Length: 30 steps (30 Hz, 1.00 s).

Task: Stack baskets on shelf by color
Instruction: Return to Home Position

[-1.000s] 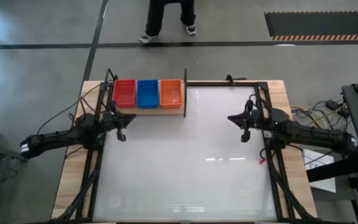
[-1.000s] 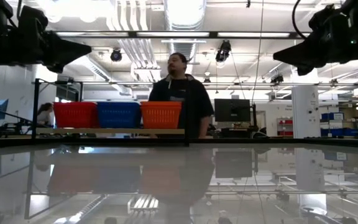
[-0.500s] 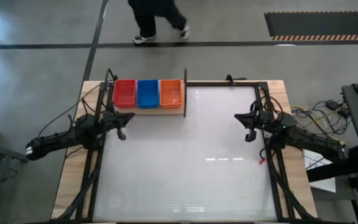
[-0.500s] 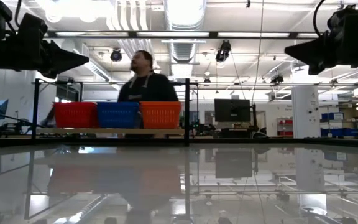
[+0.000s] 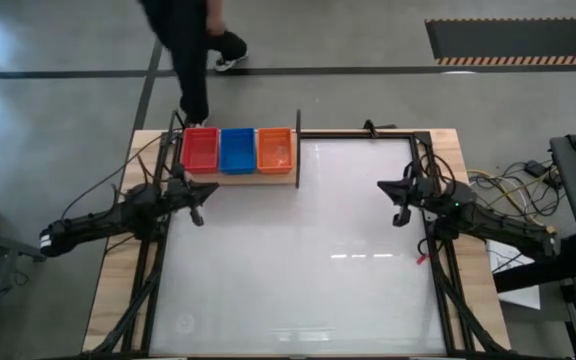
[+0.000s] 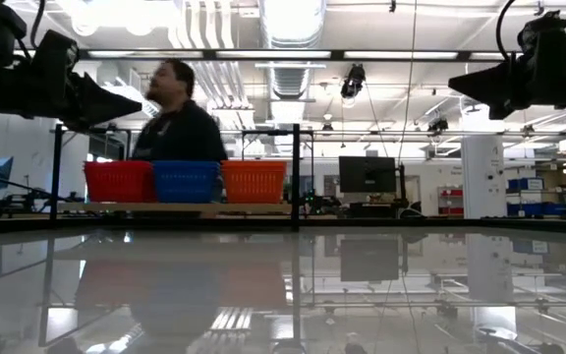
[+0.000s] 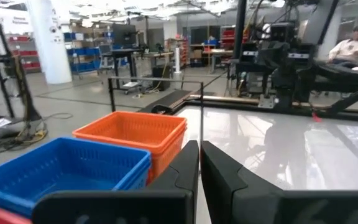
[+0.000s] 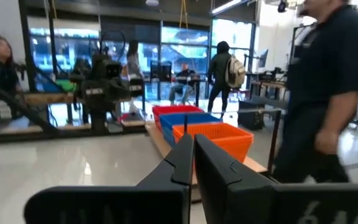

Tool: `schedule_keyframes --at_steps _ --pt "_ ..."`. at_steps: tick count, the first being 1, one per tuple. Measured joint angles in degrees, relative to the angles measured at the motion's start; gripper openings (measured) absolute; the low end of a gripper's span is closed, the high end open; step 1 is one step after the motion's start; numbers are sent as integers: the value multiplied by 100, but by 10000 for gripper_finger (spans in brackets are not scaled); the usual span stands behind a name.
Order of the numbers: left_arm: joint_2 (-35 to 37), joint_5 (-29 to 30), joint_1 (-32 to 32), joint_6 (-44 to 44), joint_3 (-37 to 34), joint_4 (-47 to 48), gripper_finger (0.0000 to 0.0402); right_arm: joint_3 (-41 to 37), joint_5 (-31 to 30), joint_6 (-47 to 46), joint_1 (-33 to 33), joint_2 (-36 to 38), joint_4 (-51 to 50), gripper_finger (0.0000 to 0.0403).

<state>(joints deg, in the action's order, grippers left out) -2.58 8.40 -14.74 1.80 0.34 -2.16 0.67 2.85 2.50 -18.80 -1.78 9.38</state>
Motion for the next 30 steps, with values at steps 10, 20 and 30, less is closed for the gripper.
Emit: schedule_keyframes --at_steps 10,20,30 --pt "-657 578 -2 -446 -4 -88 1 -2 -924 488 1 -283 -382 9" --pt "-1092 621 -2 -446 -9 -290 1 -4 -1490 502 1 -376 -489 9" --pt "-1358 606 -2 -444 -9 -331 1 -5 -1856 496 425 -493 -448 9"
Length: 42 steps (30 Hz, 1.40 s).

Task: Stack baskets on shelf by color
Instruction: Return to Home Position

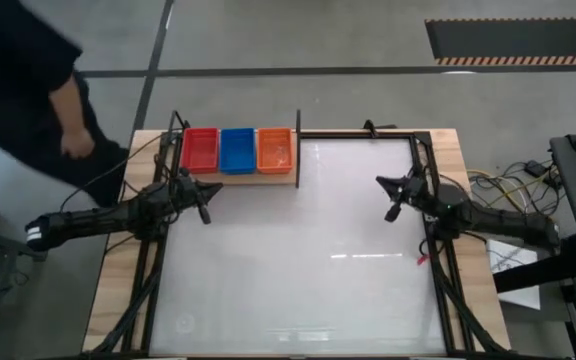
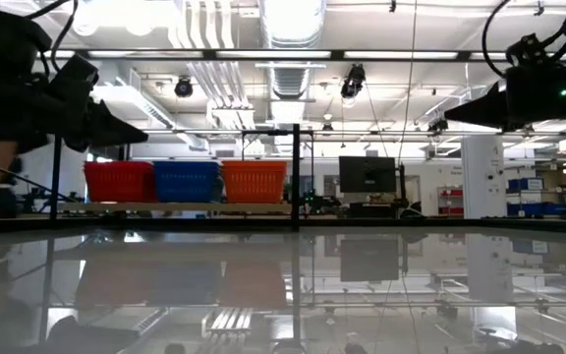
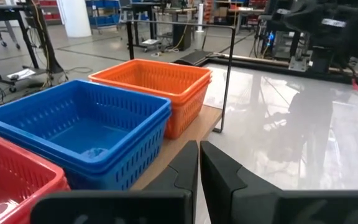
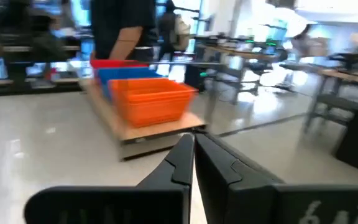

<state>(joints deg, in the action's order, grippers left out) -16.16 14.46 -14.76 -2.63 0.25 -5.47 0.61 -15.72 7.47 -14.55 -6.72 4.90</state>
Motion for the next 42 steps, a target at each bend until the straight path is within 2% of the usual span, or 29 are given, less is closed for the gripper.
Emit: schedule_keyframes --at_steps 4,7,11,42 --pt "-70 -4 0 0 0 -3 1 60 -1067 6 1412 -436 27 9" --pt "-96 -4 2 0 0 6 1 64 -1015 7 2040 -662 -12 9" --pt "-144 -9 2 0 0 -6 1 66 -927 7 2486 -883 0 9" --pt "-219 -24 2 2 0 -4 1 90 -937 6 2592 -1069 1 9"
